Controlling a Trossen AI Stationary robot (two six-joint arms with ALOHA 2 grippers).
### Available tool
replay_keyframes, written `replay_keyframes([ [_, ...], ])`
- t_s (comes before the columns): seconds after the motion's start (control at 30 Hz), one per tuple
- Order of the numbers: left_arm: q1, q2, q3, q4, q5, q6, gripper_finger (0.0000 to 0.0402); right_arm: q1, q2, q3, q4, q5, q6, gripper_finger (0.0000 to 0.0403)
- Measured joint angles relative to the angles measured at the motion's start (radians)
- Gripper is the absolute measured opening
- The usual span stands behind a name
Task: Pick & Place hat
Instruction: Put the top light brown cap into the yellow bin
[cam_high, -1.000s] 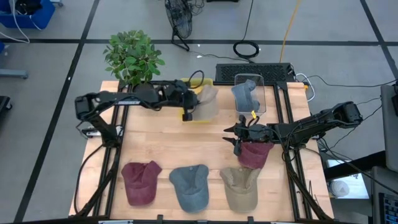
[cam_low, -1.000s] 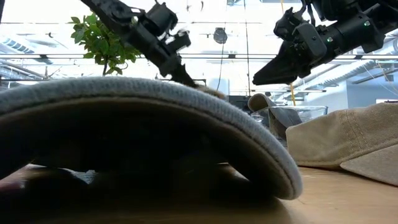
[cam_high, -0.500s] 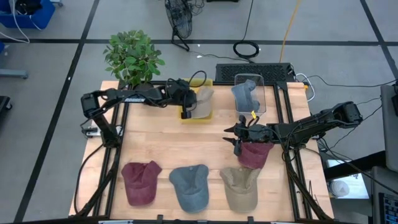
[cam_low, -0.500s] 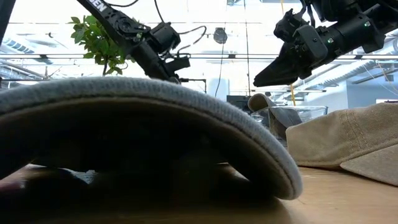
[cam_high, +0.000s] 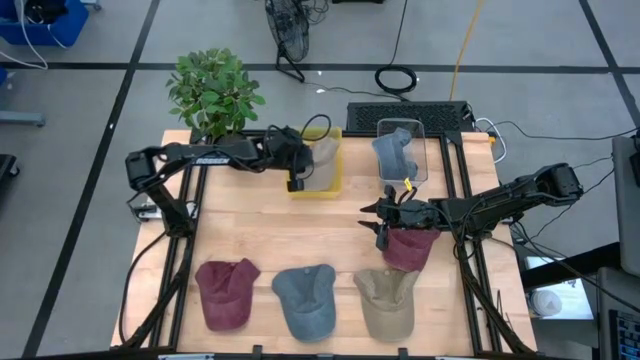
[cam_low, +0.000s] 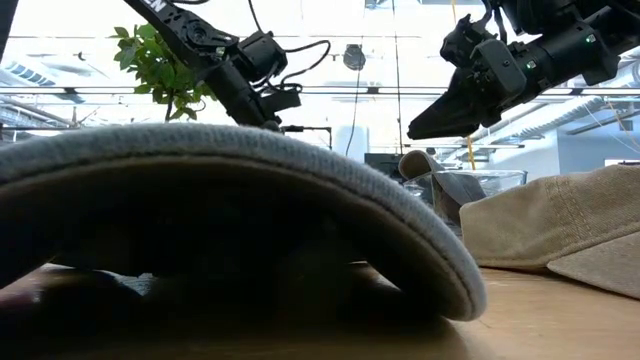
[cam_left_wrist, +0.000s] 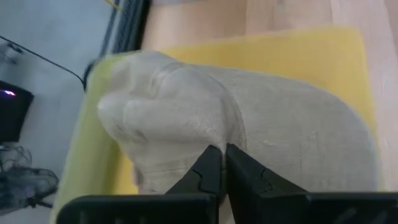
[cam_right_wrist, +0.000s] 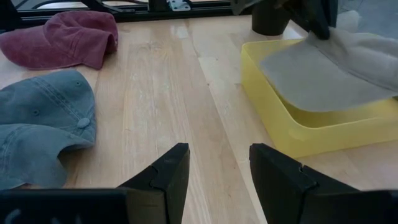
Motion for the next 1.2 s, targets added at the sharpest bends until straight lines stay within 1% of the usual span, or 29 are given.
replay_keyframes([
  [0.1,0.0,0.009,0.0,-0.002,0.0,-0.004,0.0007,0.0,0.0,0.0,0.001,0.0,0.0,0.0153],
  [0.27,-0.001,0.015,0.0,0.014,0.007,-0.01,0.0029,0.0,0.0,0.0,0.001,0.0,-0.002,0.0153],
  [0.33,-0.001,0.015,0.0,0.035,0.008,-0.011,0.0031,0.0,0.0,0.0,0.001,0.0,-0.003,0.0153],
  [0.4,-0.001,0.015,0.0,0.052,0.014,-0.015,0.0026,0.0,0.0,0.0,0.001,0.0,-0.003,0.0153],
  [0.5,-0.001,0.015,0.0,0.069,0.06,-0.023,0.001,0.0,0.0,0.0,0.001,0.0,-0.003,0.0153],
  [0.57,-0.001,0.015,0.0,0.074,0.071,-0.03,0.0008,0.0,0.0,0.0,0.001,0.0,-0.003,0.0153],
  [0.7,-0.001,0.015,0.0,0.054,0.055,-0.036,0.0026,0.0,0.0,0.0,0.001,0.0,-0.003,0.0153],
  [0.8,-0.001,0.015,0.0,0.033,0.036,-0.036,0.0031,0.0,0.0,0.0,0.001,0.0,-0.003,0.0153],
  [0.97,-0.001,0.015,0.0,-0.003,0.007,-0.036,0.0009,0.0,0.0,0.0,0.0,0.0,-0.003,0.0153],
  [1.03,0.0,0.015,0.0,-0.004,0.007,-0.038,0.0008,0.0,0.0,0.0,0.0,0.0,-0.003,0.0153],
  [1.2,0.0,0.015,0.0,0.005,0.007,-0.072,0.0041,0.0,0.0,0.0,0.0,0.0,-0.003,0.0153],
])
